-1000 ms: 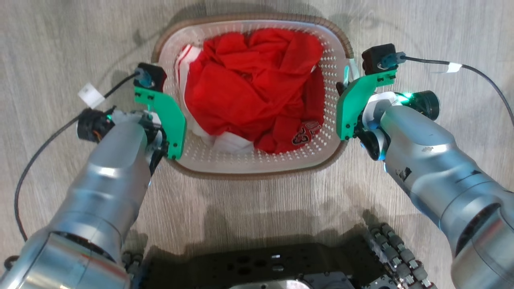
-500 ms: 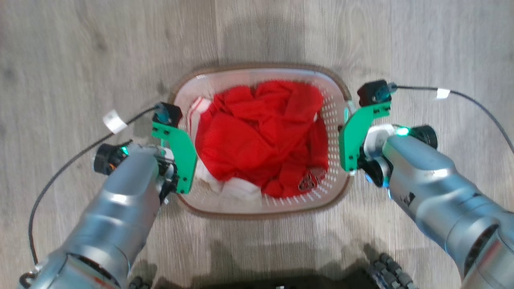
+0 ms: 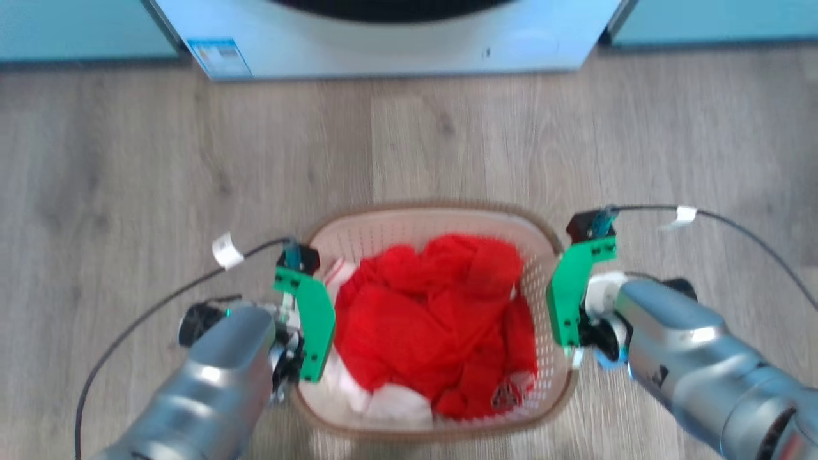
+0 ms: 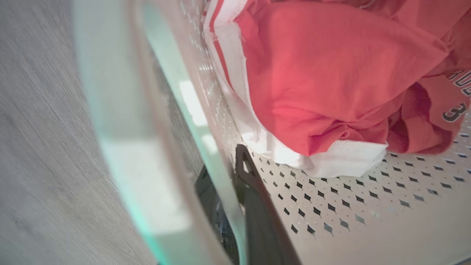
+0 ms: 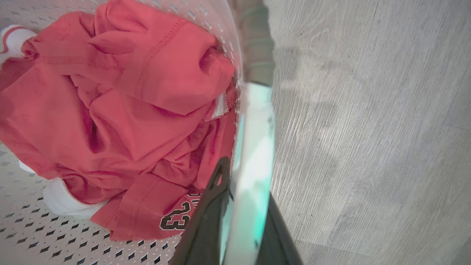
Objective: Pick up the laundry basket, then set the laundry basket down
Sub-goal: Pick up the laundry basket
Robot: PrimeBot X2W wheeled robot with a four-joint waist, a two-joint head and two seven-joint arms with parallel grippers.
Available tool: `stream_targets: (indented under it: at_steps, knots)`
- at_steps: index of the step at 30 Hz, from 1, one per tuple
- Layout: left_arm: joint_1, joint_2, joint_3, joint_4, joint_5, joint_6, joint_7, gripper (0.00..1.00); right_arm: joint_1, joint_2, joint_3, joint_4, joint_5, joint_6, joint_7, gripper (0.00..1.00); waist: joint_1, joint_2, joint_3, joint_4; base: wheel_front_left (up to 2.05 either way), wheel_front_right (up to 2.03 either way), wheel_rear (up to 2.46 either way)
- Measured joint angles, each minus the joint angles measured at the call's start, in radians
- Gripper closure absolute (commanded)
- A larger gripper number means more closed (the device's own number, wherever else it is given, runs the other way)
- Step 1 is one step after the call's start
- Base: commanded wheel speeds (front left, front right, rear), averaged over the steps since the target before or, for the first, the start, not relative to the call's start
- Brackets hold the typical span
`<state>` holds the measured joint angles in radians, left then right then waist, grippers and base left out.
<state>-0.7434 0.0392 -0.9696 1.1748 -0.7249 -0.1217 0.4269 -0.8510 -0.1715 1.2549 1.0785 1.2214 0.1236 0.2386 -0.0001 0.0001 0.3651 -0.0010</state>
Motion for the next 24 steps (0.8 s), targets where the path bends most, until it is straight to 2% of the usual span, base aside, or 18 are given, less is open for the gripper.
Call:
stream_targets:
  at_steps: [8,15,24]
  knots:
    - [0.086,0.024,-0.094,-0.042,-0.112,0.0,0.091,1.0,0.088,-0.021,0.015,-0.048,0.02,0.0,0.099,1.0,0.0,0.0,-0.178,0.014,0.0,0.0,0.0]
    - [0.113,0.048,-0.162,-0.08,-0.198,0.001,0.146,1.0,0.124,-0.029,0.02,-0.074,0.037,0.0,0.14,1.0,-0.0001,0.0,-0.312,0.022,0.0,0.0,0.0]
    - [0.125,0.058,-0.236,-0.104,-0.287,0.005,0.198,1.0,0.144,-0.043,0.033,-0.091,0.047,0.0,0.156,1.0,0.0,0.0,-0.414,0.044,0.0,0.0,0.0]
